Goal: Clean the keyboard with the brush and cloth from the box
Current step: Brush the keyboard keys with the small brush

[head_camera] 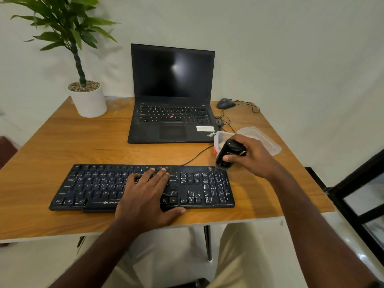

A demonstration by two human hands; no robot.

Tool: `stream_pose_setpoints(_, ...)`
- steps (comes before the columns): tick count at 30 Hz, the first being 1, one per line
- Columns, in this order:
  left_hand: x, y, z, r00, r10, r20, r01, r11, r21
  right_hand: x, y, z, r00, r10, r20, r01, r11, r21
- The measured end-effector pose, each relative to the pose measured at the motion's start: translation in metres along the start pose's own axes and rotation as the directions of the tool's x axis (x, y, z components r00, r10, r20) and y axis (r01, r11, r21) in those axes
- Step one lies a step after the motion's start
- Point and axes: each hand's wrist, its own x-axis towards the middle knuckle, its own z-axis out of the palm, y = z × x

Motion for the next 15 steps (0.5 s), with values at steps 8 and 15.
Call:
stream_pose_setpoints(8,0.0,0.001,0.0,1.0,-0.007,0.01,0.007,1.0,0.018,0.012,-0.01,0.047,1.0,-0.016,-0.004,0.017,0.99,0.142)
stream_pose_setpoints(15,0.0,0.0,0.0,1.0,-0.001,0.01,0.001,1.0,0.025,0.005,-0.01,0.035,0.997,-0.047,0.054,0.046,0.999,0.013)
